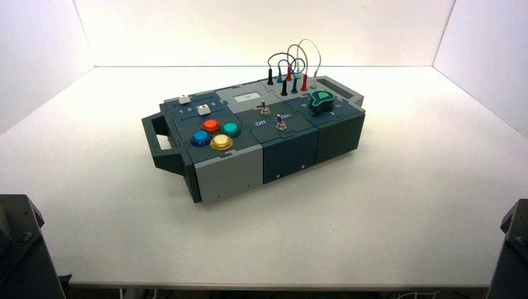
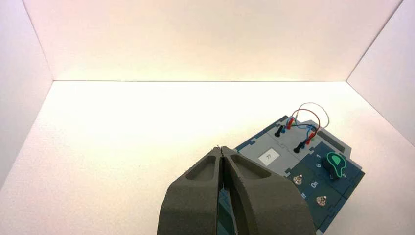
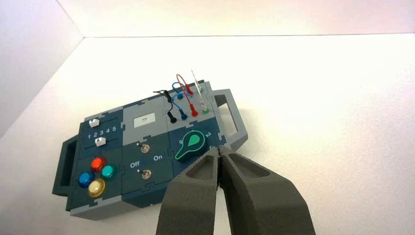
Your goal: Turn the knob to position 1.
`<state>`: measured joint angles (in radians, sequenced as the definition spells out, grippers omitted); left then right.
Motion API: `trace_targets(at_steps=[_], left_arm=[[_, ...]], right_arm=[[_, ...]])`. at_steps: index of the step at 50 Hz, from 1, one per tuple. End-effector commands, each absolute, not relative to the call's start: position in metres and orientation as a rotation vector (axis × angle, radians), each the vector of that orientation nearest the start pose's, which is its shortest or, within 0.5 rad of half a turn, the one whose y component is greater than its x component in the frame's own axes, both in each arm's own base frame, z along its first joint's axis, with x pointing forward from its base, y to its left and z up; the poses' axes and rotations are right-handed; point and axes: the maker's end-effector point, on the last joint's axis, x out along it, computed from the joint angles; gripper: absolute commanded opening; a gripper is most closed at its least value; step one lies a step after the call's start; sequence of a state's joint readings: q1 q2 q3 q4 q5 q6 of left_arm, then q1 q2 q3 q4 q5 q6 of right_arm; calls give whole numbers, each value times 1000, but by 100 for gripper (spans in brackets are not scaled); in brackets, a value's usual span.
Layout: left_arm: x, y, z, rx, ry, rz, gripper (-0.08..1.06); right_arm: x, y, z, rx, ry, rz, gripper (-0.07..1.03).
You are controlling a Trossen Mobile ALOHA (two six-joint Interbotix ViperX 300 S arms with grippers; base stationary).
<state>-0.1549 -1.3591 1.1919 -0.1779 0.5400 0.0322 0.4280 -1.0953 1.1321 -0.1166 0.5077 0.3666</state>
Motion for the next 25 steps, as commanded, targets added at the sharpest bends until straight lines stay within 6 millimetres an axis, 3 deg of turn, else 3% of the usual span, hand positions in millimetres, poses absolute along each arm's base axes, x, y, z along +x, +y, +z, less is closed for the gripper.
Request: trace_targets(at_steps=[1, 25], left_arm=[[176, -44, 242, -106, 367, -222, -3], [182, -47, 239, -115, 403, -228, -3]], right_arm=[[200, 85, 229, 127, 541, 315, -2], [197, 91, 229, 119, 543, 345, -2]])
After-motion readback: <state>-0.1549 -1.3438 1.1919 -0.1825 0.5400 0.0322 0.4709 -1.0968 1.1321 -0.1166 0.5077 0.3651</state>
